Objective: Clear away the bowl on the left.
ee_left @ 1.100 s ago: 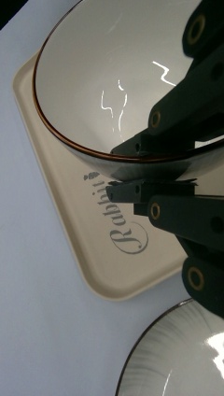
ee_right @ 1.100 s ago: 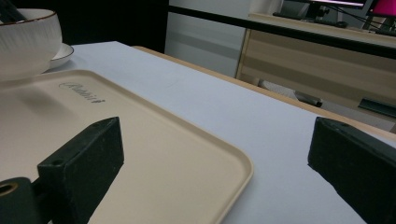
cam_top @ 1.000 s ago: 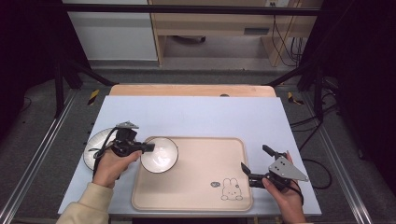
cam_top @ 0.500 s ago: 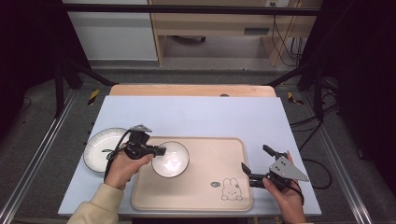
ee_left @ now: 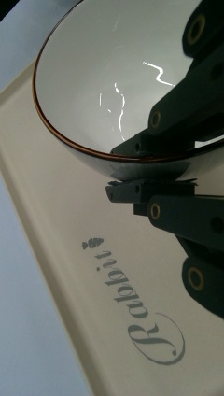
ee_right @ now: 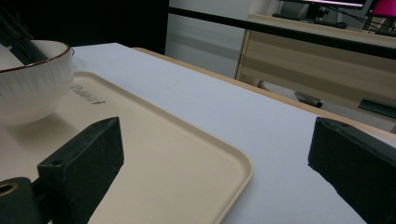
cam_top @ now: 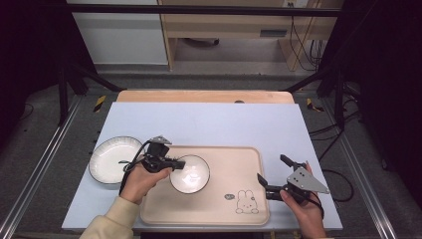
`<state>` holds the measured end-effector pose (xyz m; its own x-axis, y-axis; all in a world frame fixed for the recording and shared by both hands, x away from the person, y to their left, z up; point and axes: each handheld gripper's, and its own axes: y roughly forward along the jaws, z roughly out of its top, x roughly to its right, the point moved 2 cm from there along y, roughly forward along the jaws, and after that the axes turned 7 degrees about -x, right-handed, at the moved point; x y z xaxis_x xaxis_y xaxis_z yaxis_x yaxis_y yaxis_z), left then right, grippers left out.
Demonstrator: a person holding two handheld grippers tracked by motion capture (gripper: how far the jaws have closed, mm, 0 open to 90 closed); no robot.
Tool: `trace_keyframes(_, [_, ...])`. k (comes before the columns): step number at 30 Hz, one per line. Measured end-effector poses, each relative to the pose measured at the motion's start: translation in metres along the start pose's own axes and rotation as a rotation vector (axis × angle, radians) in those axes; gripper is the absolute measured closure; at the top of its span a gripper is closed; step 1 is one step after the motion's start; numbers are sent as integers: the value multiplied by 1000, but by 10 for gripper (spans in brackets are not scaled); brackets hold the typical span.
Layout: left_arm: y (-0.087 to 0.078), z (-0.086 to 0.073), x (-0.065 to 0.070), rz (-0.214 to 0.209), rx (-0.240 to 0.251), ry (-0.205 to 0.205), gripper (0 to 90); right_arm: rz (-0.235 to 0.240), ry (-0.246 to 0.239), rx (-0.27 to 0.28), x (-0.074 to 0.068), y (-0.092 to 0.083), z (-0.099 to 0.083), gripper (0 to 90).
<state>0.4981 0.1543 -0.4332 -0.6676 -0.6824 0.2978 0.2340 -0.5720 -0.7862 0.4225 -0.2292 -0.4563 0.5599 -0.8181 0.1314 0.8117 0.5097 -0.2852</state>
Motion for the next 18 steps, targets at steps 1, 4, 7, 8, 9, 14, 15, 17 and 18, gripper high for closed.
trace_keyframes(1, [1,0,0,-2,-4,4,824,0,0,0,0,0,0,36])
trace_keyframes(4, [4,0,2,-3,-11,10,824,1,-1,2,0,0,0,36])
trace_keyframes(7, [8,-1,5,-10,-12,7,824,2,0,1,0,0,0,36])
trace_keyframes(8, [8,-1,5,-9,-17,12,824,2,1,0,0,0,0,36])
trace_keyframes(9, [9,-1,5,-10,-19,14,824,2,1,0,0,0,0,36])
trace_keyframes(14, [14,-2,7,-14,-26,16,824,3,-2,3,0,0,0,36])
trace_keyframes(15, [15,-2,8,-13,-26,14,824,3,-1,2,0,0,0,36])
trace_keyframes(17, [16,-2,8,-14,-31,18,824,2,-1,3,0,0,0,35])
trace_keyframes(18, [17,-2,8,-15,-34,19,824,2,-1,3,0,0,0,36])
